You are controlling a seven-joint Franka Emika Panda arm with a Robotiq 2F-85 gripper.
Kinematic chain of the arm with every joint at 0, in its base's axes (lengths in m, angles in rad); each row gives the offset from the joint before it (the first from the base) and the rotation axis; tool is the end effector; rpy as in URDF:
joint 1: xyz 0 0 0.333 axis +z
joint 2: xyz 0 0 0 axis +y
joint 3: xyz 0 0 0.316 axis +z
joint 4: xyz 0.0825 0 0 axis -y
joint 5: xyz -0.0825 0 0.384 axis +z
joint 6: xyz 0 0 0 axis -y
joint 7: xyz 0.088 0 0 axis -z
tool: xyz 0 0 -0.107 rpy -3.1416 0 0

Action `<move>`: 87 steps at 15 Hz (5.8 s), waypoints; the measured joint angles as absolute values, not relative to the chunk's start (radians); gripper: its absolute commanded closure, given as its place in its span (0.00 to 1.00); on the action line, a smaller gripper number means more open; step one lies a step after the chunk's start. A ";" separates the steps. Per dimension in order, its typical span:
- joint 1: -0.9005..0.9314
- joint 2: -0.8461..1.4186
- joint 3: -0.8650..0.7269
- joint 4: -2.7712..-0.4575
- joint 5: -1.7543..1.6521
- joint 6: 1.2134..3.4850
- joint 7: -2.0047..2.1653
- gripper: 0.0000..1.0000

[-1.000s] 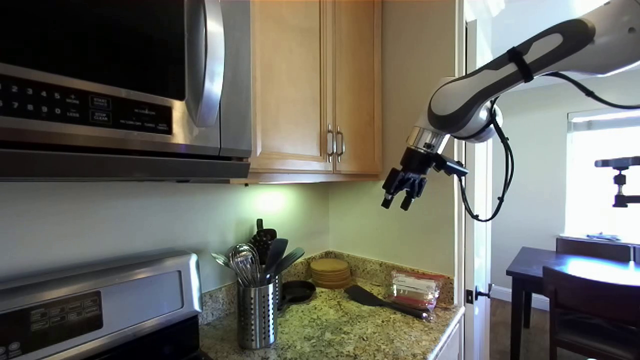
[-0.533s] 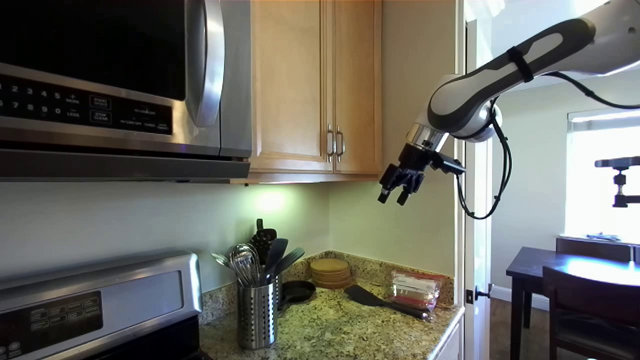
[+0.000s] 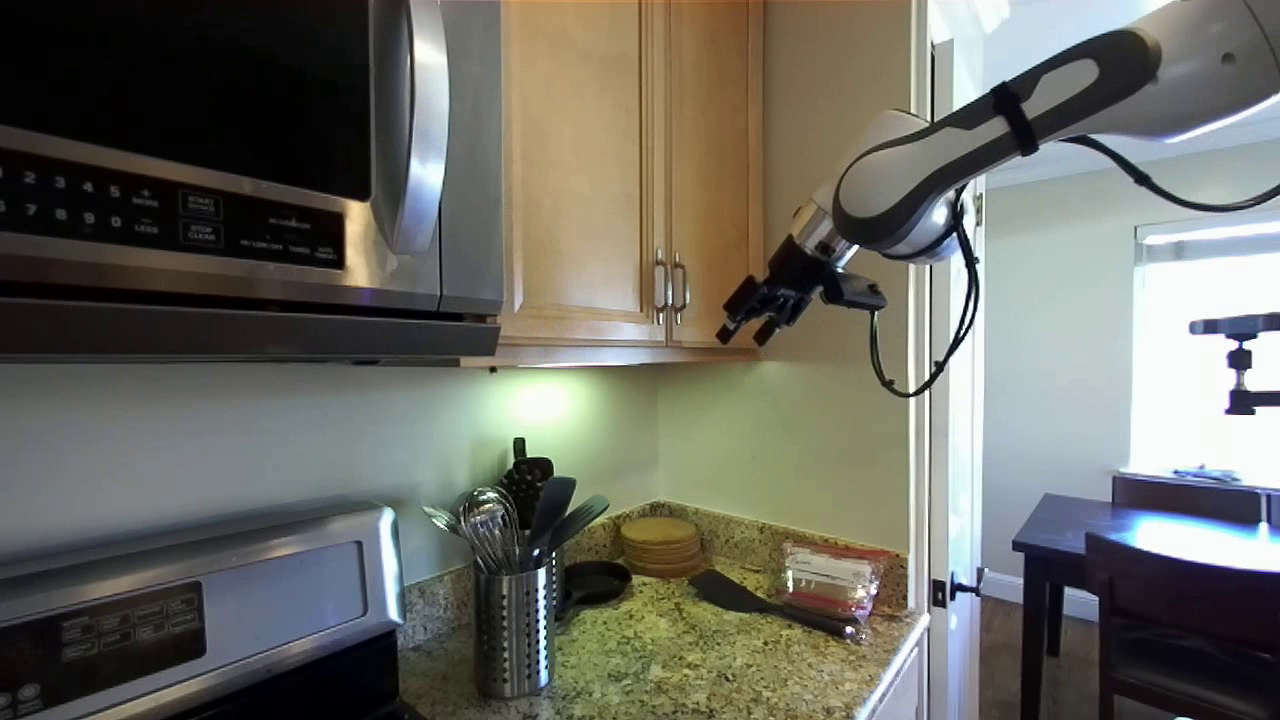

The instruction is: Open the top left door of the cabinet, pick up the spice bottle and put it on the countertop.

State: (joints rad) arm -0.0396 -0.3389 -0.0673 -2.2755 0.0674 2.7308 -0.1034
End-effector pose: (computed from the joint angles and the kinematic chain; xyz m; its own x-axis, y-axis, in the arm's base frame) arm 0.4955 -0.0595 0.5854 0.6983 -0.0465 0.7143 -0.0547 -0.9984 -0.0115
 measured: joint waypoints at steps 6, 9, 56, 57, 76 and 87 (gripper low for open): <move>-0.040 -0.220 -0.056 -2.130 0.025 2.830 -0.099 0.04; -0.040 -0.173 -0.051 -2.055 0.020 2.839 -0.097 0.04; 0.092 -0.712 0.036 -2.434 -0.133 2.618 -0.004 0.60; 0.127 -0.741 0.038 -2.441 -0.109 2.580 -0.032 0.61; 0.209 -0.718 -0.173 -2.441 0.059 2.173 -0.452 0.00; 0.129 -0.635 -0.107 -2.305 0.048 2.364 -0.352 0.78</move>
